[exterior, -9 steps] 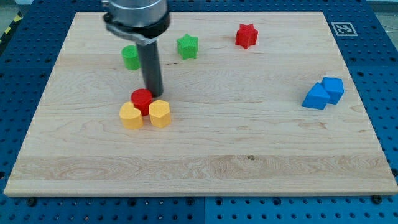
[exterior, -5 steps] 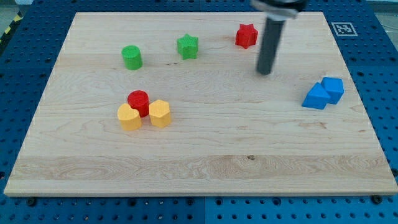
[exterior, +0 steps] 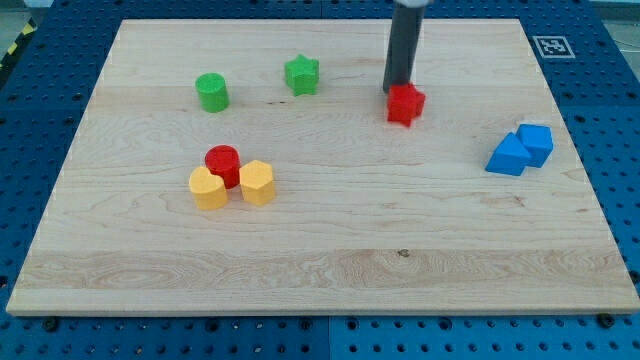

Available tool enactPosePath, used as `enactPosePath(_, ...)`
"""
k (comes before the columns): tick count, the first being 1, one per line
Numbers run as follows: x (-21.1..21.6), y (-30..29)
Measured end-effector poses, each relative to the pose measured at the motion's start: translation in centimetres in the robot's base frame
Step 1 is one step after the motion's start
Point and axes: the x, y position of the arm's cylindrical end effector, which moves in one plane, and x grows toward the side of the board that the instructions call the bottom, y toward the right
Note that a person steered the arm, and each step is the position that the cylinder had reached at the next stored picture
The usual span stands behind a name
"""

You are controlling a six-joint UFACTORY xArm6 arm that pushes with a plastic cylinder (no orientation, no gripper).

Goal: Place the red star above the red circle

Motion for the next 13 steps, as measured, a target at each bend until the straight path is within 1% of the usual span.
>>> enactPosePath(1,0.8,1.5)
enactPosePath(2,0.2,8.5)
enactPosePath(3,3.6,9.8)
enactPosePath(4,8.0,1.9)
enactPosePath(5,8.9,-6.4)
enactPosePath(6,8.6,-3.8)
enactPosePath(7,8.6,4.0)
enactPosePath(8,8.5,9.4)
enactPosePath(9,7.2,8.7)
enactPosePath(11,6.6,-2.5)
enactPosePath(12,6.5,0.6)
enactPosePath(13,4.6,4.9)
